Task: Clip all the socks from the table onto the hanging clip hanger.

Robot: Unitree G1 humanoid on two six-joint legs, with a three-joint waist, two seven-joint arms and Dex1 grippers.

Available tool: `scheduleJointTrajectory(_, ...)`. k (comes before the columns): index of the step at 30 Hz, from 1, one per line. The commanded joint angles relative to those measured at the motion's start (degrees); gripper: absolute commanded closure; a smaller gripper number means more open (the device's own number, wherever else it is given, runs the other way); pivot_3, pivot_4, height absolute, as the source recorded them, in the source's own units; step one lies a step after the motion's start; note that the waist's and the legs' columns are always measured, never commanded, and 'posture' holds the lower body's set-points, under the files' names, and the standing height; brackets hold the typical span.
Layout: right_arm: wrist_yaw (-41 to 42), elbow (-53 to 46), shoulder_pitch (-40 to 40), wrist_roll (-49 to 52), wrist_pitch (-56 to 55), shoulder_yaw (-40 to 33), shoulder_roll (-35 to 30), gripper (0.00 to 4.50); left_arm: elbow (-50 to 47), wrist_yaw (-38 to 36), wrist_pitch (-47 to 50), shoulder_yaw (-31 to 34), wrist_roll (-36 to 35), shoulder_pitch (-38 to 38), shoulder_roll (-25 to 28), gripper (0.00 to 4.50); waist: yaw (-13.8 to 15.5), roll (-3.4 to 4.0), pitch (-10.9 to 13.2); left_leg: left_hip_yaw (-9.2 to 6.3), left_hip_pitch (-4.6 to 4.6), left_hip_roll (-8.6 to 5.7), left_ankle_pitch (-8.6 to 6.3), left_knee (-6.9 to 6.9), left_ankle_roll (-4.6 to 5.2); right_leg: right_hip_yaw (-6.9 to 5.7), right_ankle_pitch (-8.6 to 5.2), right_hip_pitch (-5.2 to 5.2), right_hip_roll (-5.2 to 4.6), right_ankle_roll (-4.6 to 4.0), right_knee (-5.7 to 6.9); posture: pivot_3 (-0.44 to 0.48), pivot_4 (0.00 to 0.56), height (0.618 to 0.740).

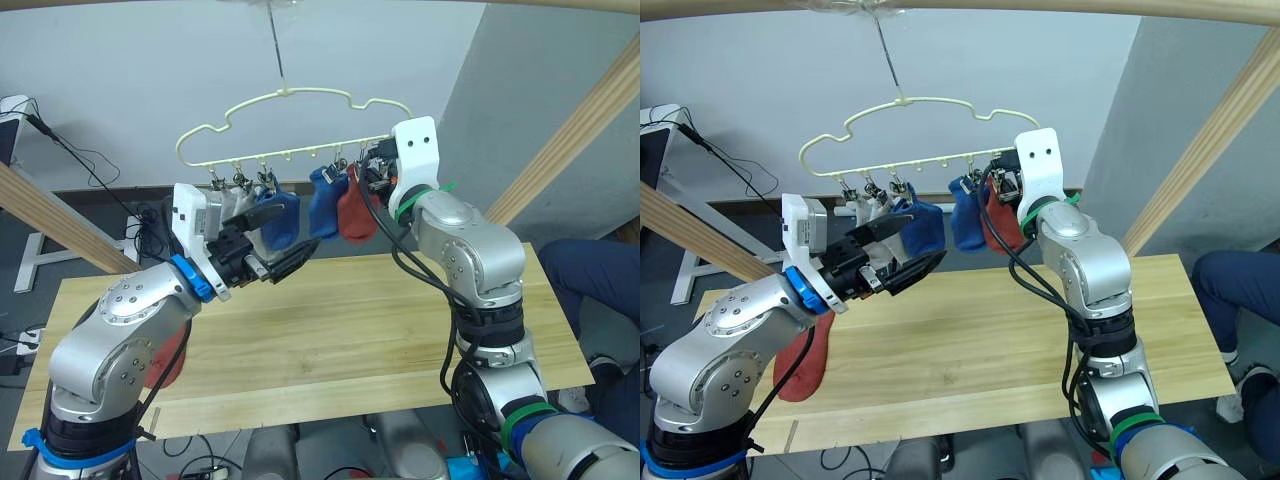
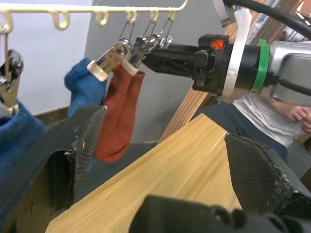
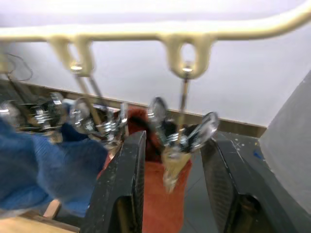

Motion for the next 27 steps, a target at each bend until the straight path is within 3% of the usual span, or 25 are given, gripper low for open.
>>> scheduleJointTrajectory(1, 0.08, -0.43, -2.55, -0.54, -1.78, -0.82, 0.03, 2.78, -2.72, 0.37, -1.16, 1.26, -0.66, 0.17, -0.43, 0.0, -0.01, 0.01, 0.01, 0.0, 0.0, 0.0, 0.0, 0.0, 0.0, 0.0, 0.0, 0.0, 0.0, 0.0, 0.0, -0.149, 0.321, 0.74)
scheduleJointTrajectory(27, -0.71, 4.8, -6.38, -2.57, -3.91, -2.19, 0.94, 2.78, -4.0, 2.24, -0.88, 0.64, -0.14, 0.86, -1.49, 0.0, -0.01, 0.01, 0.09, 0.01, -0.03, 0.0, 0.0, -0.09, 0.0, 0.0, 0.05, -0.05, -0.01, -0.08, -0.06, -0.141, 0.322, 0.74)
